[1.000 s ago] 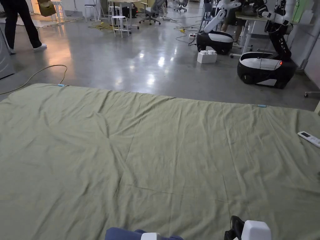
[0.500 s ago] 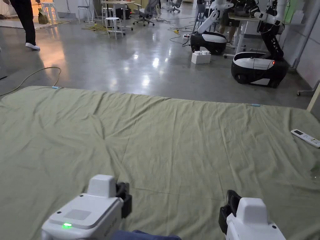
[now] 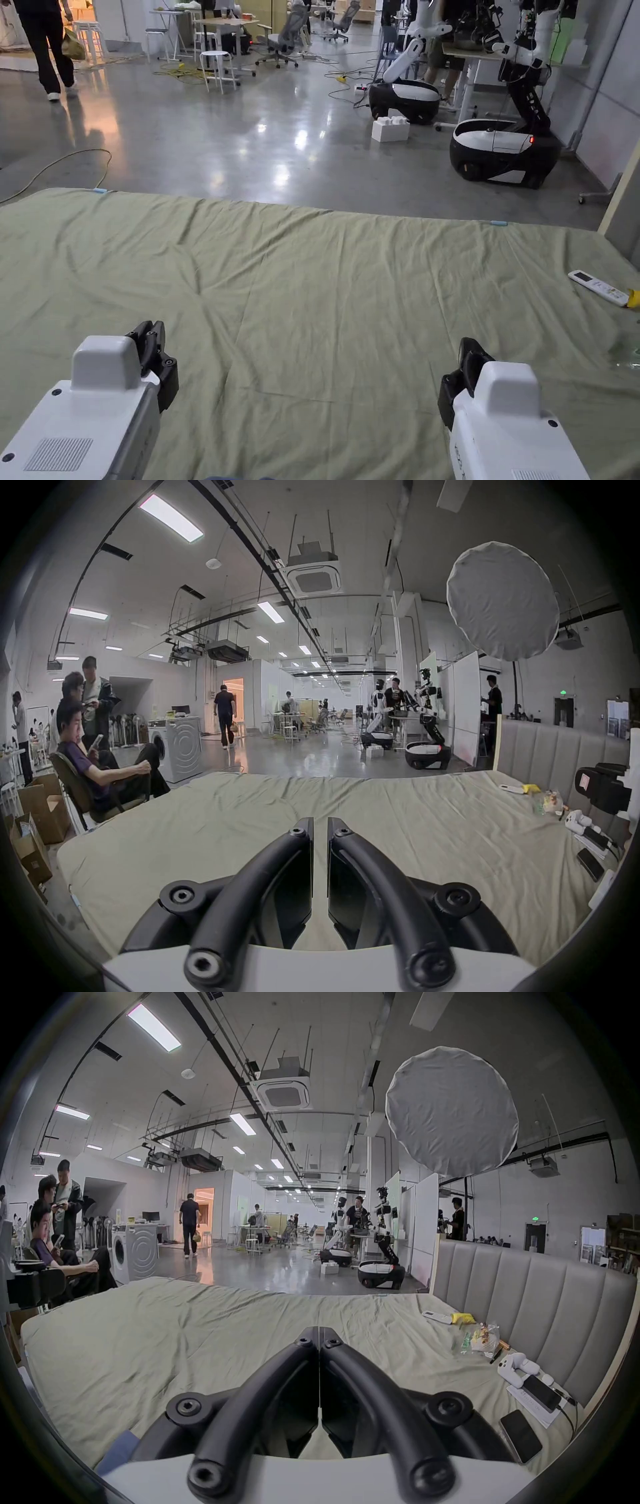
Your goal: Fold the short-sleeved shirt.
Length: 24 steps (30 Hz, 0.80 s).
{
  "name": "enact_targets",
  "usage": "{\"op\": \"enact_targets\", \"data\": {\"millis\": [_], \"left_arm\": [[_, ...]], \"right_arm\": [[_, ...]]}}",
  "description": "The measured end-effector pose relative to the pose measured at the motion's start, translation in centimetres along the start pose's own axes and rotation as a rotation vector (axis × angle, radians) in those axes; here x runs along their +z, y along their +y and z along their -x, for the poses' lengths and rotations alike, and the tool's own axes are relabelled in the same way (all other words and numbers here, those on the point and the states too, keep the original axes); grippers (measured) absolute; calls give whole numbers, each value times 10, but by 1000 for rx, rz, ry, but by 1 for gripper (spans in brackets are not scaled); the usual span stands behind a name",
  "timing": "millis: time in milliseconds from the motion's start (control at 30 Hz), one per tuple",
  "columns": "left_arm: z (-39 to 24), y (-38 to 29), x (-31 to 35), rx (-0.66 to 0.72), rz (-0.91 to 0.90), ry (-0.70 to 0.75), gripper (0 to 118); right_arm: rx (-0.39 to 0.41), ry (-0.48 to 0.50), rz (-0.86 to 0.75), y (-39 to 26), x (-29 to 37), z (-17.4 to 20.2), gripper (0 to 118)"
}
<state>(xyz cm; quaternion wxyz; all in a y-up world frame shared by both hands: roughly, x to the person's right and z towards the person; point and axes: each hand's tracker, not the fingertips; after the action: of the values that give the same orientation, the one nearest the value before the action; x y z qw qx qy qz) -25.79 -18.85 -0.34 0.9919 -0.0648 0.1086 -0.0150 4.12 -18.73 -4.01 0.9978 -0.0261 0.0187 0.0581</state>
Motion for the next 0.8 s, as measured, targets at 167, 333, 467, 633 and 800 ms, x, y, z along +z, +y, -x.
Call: {"op": "enact_targets", "data": {"millis": [167,333,467,633,800], "left_arm": [[6,0,-4,18,14,-2,8],[22,-11,-2,29,50,5,8],[34,-26,3,32,102,5,8],[48,-50,12,44,172,3,8],[59,-72,21,91,279,-21,8]], "right_arm": [[5,-27,-12,4,3,-7,1],[22,-25,97,-18,13,-5,1],[56,78,226,-56,27,24,1],[88,243,339,-103,49,78,1],[139,303,387,-135,49,120,1]]}}
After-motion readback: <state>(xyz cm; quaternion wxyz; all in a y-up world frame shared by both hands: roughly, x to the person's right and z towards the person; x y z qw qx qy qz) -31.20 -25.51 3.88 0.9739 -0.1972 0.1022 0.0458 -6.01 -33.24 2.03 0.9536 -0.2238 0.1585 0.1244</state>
